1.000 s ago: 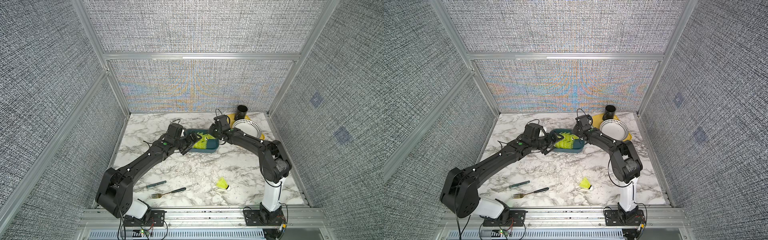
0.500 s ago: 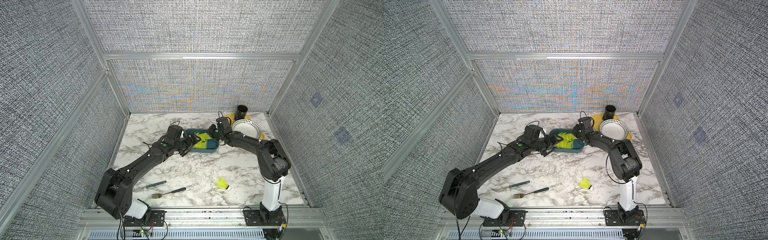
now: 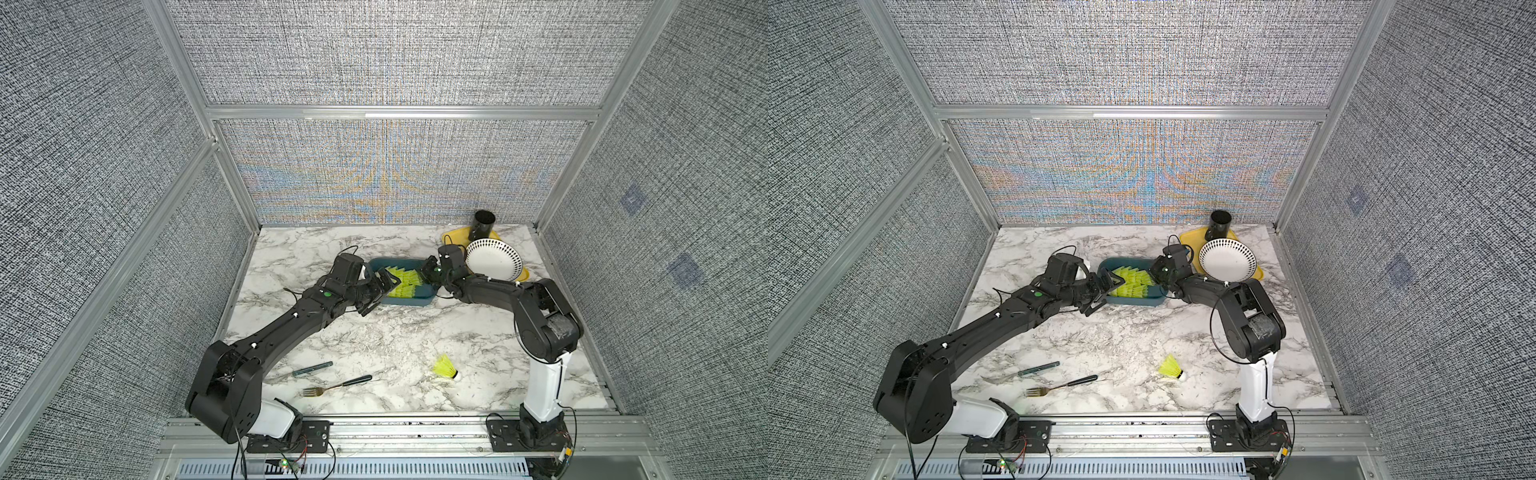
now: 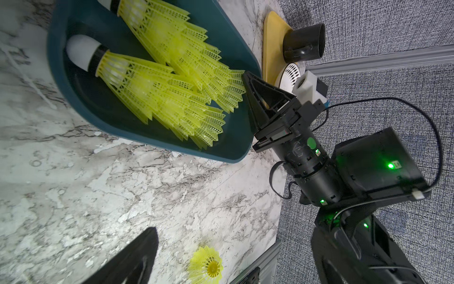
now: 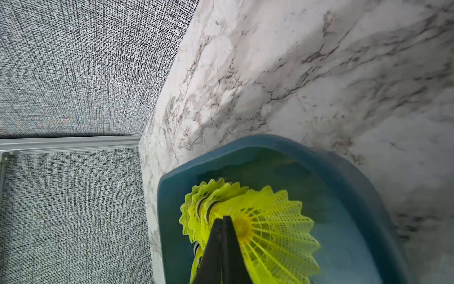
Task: Put the shuttlecocks into the storage box
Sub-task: Place the shuttlecock in the storage box.
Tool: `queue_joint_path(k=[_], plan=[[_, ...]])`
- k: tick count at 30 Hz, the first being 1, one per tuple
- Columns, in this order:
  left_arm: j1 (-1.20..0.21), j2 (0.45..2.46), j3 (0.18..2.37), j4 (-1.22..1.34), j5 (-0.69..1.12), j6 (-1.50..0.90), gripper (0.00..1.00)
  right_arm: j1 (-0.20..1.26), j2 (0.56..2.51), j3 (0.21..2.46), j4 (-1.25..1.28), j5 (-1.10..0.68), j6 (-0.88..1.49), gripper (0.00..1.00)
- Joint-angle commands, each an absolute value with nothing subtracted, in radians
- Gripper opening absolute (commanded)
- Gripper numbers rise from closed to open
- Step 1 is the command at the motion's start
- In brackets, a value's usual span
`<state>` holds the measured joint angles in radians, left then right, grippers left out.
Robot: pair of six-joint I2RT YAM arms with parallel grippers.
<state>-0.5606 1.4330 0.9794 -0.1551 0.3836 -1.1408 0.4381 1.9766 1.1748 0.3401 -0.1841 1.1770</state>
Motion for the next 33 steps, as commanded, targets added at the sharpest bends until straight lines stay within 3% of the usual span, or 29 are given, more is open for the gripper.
queue_joint_path(k=[1,14,33], plan=[[-0.560,1.427,0.983,-0.130,0.378,-1.131,1.00,0.436,1.985,1.165,0.447,-0.197,1.245,0.00],[-0.560,1.430,0.988,-0.137,0.381,-1.130,1.00,0.436,2.029,1.153,0.557,-0.213,1.348,0.00],[-0.560,1.429,0.996,-0.144,0.382,-1.125,1.00,0.448,2.040,1.193,0.409,-0.219,1.308,0.00]])
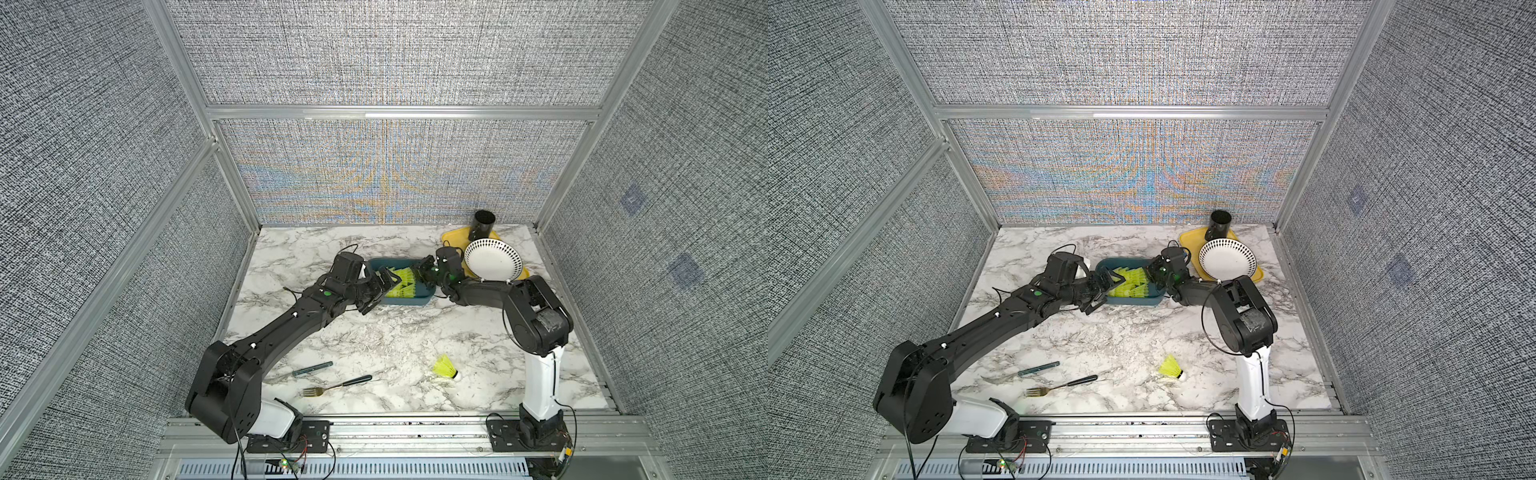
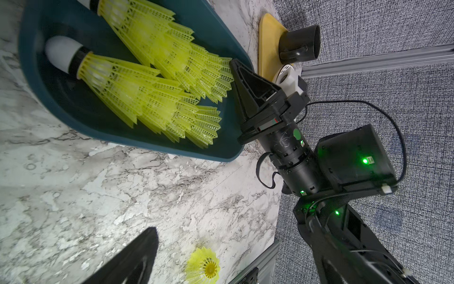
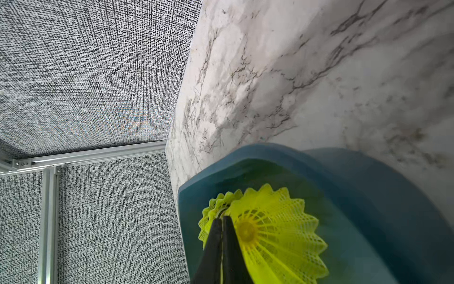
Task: Put the shuttlecocks into the storage box
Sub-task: Place the shuttlecock in the storage box.
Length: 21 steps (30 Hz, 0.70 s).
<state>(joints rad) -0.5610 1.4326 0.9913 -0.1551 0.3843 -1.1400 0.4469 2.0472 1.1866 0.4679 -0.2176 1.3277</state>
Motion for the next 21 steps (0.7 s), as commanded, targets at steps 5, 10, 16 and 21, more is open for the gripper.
queue_joint_path(k=[5,10,16,21], plan=[[-0.560,1.427,0.994,-0.143,0.382,-1.127,1.00,0.448,2.014,1.222,0.330,-0.199,1.258,0.24],[-0.560,1.427,0.992,-0.141,0.379,-1.127,1.00,0.451,2.006,1.315,0.141,-0.162,1.195,0.38],[-0.560,1.431,0.992,-0.133,0.379,-1.129,1.00,0.457,2.071,1.542,-0.222,-0.105,1.116,0.44],[-0.560,1.431,0.996,-0.130,0.377,-1.129,1.00,0.458,2.102,1.620,-0.349,-0.087,1.099,0.45]])
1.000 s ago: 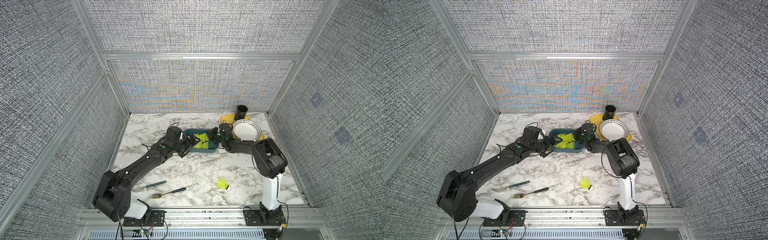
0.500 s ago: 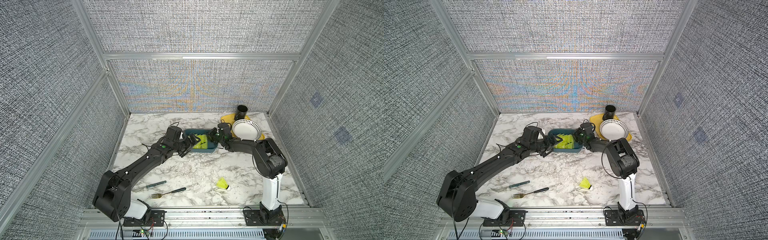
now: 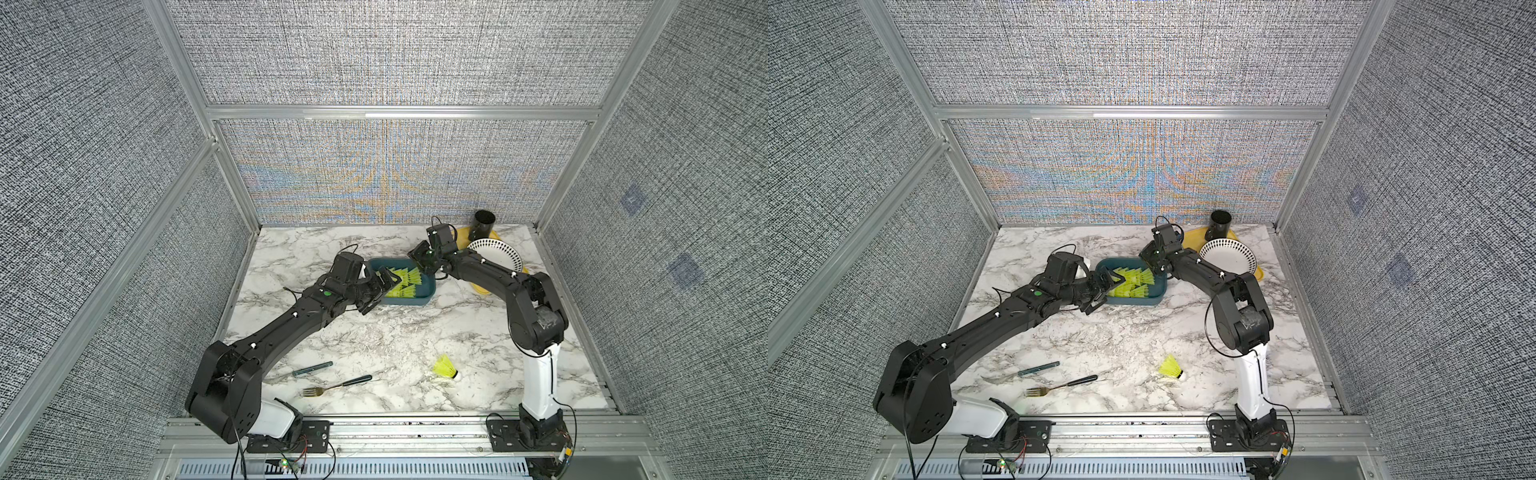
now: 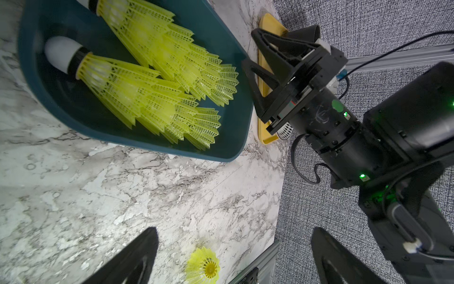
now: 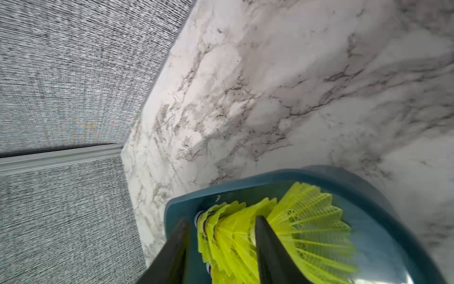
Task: Put the shuttlecocks into the storage box
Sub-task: Place the shuttlecock in the storage box, then pick up the shuttlecock at the center of the board.
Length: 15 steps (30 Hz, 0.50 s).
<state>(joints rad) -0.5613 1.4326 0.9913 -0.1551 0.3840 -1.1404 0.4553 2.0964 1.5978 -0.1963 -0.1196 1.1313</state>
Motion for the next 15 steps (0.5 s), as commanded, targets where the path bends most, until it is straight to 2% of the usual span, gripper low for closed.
queue_joint_path(k=[1,15], plan=[[-0.560,1.431,0.996,-0.130,0.377,-1.129,1.00,0.459,2.098,1.624,-0.354,-0.079,1.092,0.45],[-0.563,1.428,0.988,-0.134,0.377,-1.127,1.00,0.476,2.015,1.660,-0.409,0.016,0.917,0.45]])
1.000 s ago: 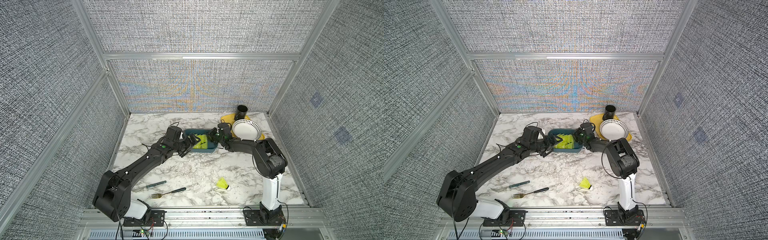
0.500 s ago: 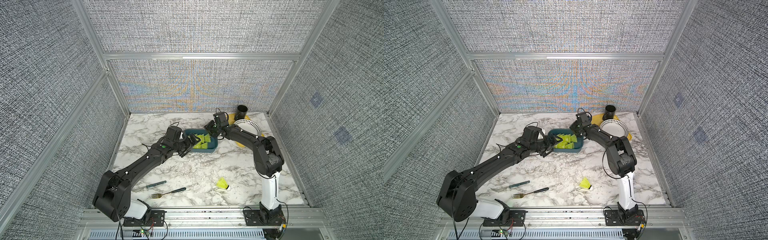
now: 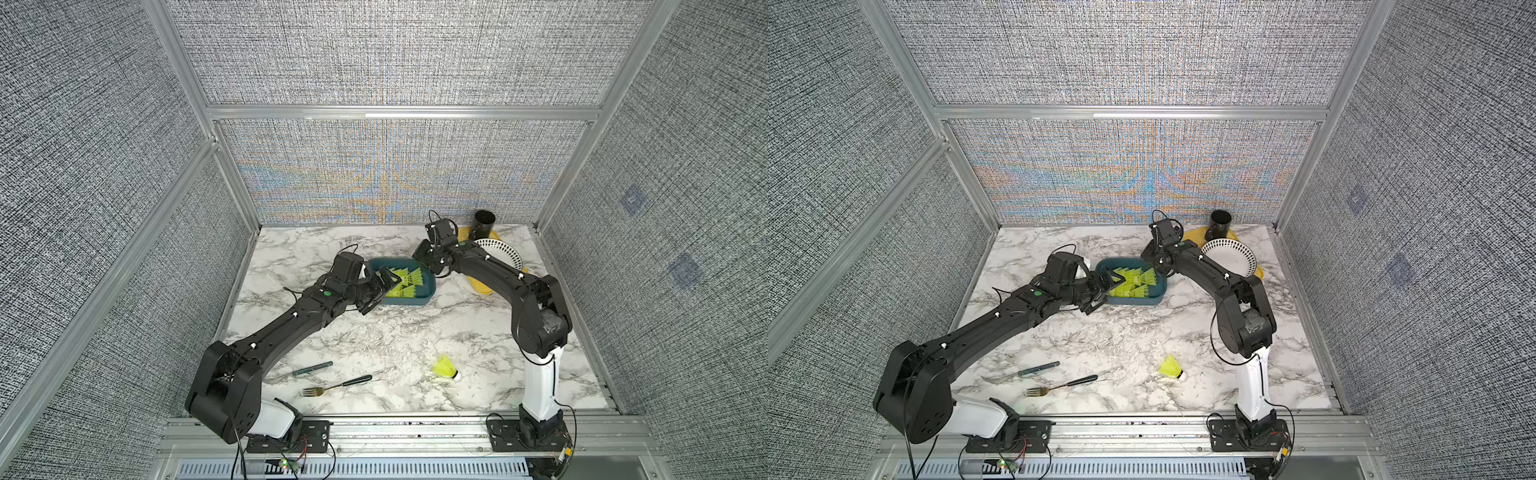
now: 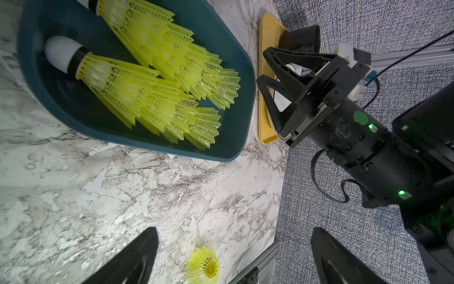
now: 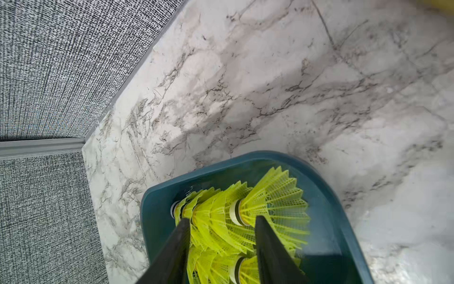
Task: Put the shuttlecocks into the storage box
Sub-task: Pick up the shuttlecock at the center of the board.
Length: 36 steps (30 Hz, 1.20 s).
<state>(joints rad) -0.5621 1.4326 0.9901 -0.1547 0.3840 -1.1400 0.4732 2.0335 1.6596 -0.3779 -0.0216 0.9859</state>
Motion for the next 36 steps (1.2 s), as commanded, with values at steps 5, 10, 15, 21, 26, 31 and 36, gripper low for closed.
queue_joint_path(k=[5,10,15,21,26,31,36], plan=[[-0.563,1.419,0.988,-0.147,0.376,-1.118,1.00,0.491,1.960,1.659,-0.437,0.063,0.808,0.45],[-0.563,1.389,0.978,-0.188,0.378,-1.092,1.00,0.509,1.892,1.656,-0.508,0.066,0.660,0.44],[-0.563,1.330,0.952,-0.255,0.377,-1.066,1.00,0.554,1.798,1.610,-0.607,0.065,0.507,0.44],[-0.563,1.228,0.910,-0.361,0.359,-1.027,1.00,0.663,1.723,1.562,-0.792,0.104,0.406,0.43],[-0.563,1.120,0.864,-0.431,0.330,-1.025,1.00,0.766,1.696,1.518,-0.933,0.119,0.390,0.43],[-0.563,1.016,0.814,-0.481,0.343,-1.028,1.00,0.891,1.734,1.504,-1.066,0.134,0.381,0.43],[-0.563,0.925,0.762,-0.503,0.411,-1.022,1.00,0.983,1.805,1.498,-1.145,0.166,0.372,0.43]])
